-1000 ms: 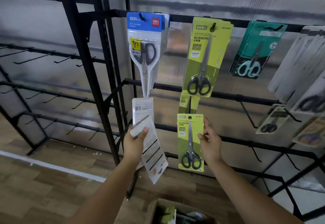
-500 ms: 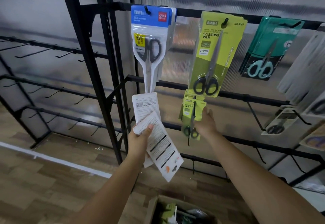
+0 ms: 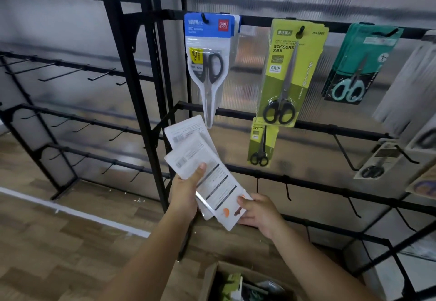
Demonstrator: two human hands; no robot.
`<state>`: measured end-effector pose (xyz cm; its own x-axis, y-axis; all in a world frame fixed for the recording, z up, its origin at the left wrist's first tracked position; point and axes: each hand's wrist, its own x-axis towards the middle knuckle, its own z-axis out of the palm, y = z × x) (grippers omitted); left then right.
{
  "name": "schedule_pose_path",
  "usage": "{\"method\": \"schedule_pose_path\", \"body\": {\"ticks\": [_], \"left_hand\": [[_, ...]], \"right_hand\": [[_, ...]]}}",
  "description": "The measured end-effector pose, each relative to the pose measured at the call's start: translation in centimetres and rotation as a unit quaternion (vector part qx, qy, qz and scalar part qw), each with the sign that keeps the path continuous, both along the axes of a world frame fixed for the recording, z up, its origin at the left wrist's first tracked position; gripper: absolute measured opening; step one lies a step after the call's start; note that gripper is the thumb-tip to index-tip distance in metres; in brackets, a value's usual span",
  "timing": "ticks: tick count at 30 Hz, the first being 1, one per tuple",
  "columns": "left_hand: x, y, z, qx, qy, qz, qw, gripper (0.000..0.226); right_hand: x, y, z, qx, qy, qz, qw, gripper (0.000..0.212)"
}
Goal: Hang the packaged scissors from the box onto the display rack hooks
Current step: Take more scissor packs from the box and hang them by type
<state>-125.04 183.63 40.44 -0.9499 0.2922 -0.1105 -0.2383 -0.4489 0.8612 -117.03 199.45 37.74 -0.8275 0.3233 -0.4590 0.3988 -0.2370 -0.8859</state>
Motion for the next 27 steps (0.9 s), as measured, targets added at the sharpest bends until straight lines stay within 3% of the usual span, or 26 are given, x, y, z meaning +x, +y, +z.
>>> {"method": "schedule_pose_path", "body": {"ticks": [3,6,9,11,13,15,16,19,21,22,25,27], "left_hand": [[0.5,0.1,0.1,-0.025,0.025,-0.002,0.999,0.038],[0.7,-0.3,0.8,-0.067,0.086,0.005,0.994,0.030],[0.7,-1.5,2.0,-0.120,0.205,-0.020,0.971,0.036],[0.5,-2.4,2.7,-0.229,0.361,-0.013,0.904,0.042],[0.0,-2.9,3.1,-0.347,0.537,0.024,0.769,0.036],[-0.3,-3.2,3.2,-0.434,0.632,0.049,0.640,0.026],[-0.4,-3.4,3.0,-0.464,0.647,0.053,0.603,0.029],[-0.5,-4.0,2.1,-0.503,0.656,0.088,0.556,0.035],[-0.4,-3.9,1.3,-0.537,0.615,0.128,0.564,0.049],[-0.2,-3.9,0.9,-0.548,0.568,0.152,0.595,0.063],[0.5,-4.2,-0.3,-0.499,0.344,0.202,0.770,0.079],[1.1,-4.7,-1.2,-0.337,0.157,0.137,0.918,0.061]], "right_hand": [[-0.3,-1.2,1.0,-0.035,0.008,-0.032,0.999,0.020],[-0.7,-1.6,1.4,-0.005,-0.009,-0.060,0.998,0.019],[-0.8,-0.3,2.0,-0.056,-0.018,-0.051,0.997,0.040],[-0.7,0.9,3.0,-0.133,0.003,0.020,0.991,0.063],[-0.5,2.0,4.1,-0.184,0.038,0.087,0.978,0.077],[-0.4,2.4,5.5,-0.207,0.064,0.128,0.968,0.075],[-0.5,2.4,6.1,-0.193,0.069,0.146,0.968,0.068],[-0.4,1.7,6.9,-0.116,0.070,0.211,0.968,0.048],[-0.5,0.9,6.5,-0.083,0.080,0.232,0.966,0.048],[-0.5,0.5,6.2,-0.069,0.090,0.226,0.967,0.048],[-0.6,-0.2,4.8,-0.031,0.126,0.160,0.979,0.047],[-0.5,-0.6,3.8,-0.022,0.134,0.125,0.983,0.044]]}}
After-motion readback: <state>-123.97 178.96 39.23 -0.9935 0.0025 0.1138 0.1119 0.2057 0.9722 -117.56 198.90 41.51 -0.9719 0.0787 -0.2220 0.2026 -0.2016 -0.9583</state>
